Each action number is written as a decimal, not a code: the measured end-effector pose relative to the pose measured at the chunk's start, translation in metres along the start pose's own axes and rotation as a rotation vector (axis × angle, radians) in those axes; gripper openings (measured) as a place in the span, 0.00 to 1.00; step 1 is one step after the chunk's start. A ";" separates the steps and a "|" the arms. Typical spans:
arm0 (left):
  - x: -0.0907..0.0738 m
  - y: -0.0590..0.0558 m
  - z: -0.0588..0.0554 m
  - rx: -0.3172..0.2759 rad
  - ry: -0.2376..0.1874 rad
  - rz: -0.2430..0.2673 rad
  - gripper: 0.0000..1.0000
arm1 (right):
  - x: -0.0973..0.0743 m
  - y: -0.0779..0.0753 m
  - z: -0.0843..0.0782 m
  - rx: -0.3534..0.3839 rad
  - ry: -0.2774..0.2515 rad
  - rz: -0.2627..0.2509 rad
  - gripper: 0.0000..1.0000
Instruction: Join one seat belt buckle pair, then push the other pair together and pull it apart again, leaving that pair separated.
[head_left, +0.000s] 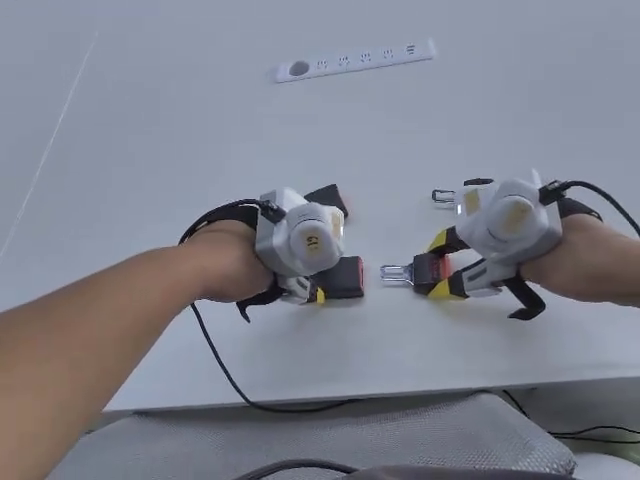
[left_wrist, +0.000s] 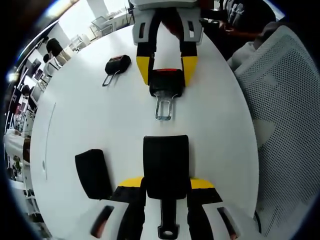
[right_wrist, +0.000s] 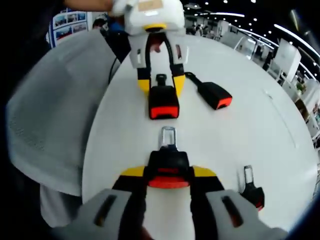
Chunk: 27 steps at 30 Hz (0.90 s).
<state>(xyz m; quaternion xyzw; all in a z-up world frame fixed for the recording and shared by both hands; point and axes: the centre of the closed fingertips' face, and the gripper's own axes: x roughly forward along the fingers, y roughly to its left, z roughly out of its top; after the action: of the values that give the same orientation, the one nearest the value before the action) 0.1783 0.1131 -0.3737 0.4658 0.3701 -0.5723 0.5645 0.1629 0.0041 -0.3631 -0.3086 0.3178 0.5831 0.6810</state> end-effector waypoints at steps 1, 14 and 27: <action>0.000 0.001 0.000 -0.001 0.000 -0.004 0.33 | 0.002 0.000 0.002 -0.008 0.003 0.004 0.33; 0.000 0.000 0.001 -0.009 -0.008 -0.003 0.32 | 0.016 -0.003 0.011 -0.070 0.082 0.012 0.33; 0.000 -0.001 0.001 0.008 0.012 0.000 0.32 | 0.024 -0.002 0.021 -0.081 0.081 -0.009 0.32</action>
<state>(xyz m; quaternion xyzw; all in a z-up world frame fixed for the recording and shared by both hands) 0.1774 0.1120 -0.3730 0.4716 0.3713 -0.5710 0.5601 0.1698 0.0351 -0.3690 -0.3606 0.3199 0.5792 0.6574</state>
